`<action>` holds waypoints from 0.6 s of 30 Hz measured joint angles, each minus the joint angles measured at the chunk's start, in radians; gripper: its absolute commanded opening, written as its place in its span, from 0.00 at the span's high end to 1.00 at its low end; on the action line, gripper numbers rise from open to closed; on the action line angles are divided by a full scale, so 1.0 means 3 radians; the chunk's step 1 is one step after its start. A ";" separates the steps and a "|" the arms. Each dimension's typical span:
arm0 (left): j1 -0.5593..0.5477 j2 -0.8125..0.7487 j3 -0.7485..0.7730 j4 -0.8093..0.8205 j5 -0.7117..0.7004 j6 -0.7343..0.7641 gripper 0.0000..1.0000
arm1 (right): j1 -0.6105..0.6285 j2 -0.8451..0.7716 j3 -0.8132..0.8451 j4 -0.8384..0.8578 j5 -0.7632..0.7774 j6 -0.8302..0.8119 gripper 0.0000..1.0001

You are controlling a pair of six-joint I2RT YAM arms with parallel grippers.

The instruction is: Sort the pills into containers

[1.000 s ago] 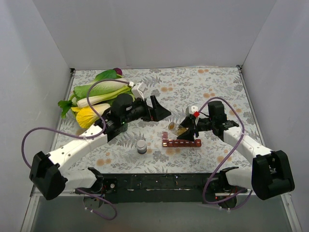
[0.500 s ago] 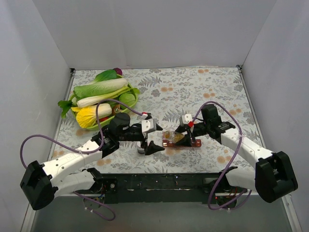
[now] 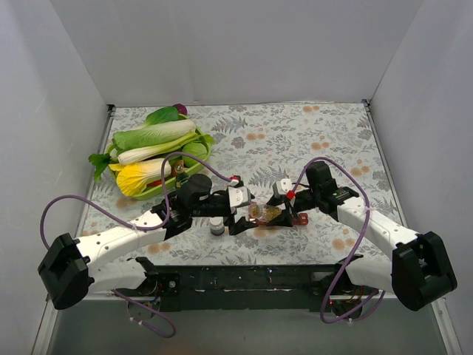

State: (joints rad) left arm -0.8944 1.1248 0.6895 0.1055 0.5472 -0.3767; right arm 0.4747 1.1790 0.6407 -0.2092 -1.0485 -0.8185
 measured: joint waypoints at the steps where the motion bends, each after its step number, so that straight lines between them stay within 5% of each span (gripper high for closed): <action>1: 0.0000 0.0000 0.0000 0.0011 -0.0027 0.0006 0.20 | 0.0003 0.0000 0.0000 0.0000 -0.0004 -0.0003 0.96; 5: 0.0000 0.0004 0.0000 0.0029 -0.0062 0.0009 0.32 | 0.0011 0.0000 0.0000 -0.0003 -0.0005 -0.0004 0.97; 12: -0.0006 0.0111 0.0037 0.0024 -0.0067 0.0004 0.39 | 0.0011 0.0003 0.0000 -0.0006 -0.0006 -0.0005 0.97; 18: -0.0006 0.0206 0.0094 0.0023 -0.0071 -0.0075 0.62 | 0.0011 0.0018 0.0000 -0.0014 -0.0003 -0.0006 0.97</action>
State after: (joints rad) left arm -0.8963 1.1866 0.7177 0.1123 0.5259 -0.3992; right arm 0.4782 1.1843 0.6407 -0.2134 -1.0492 -0.8204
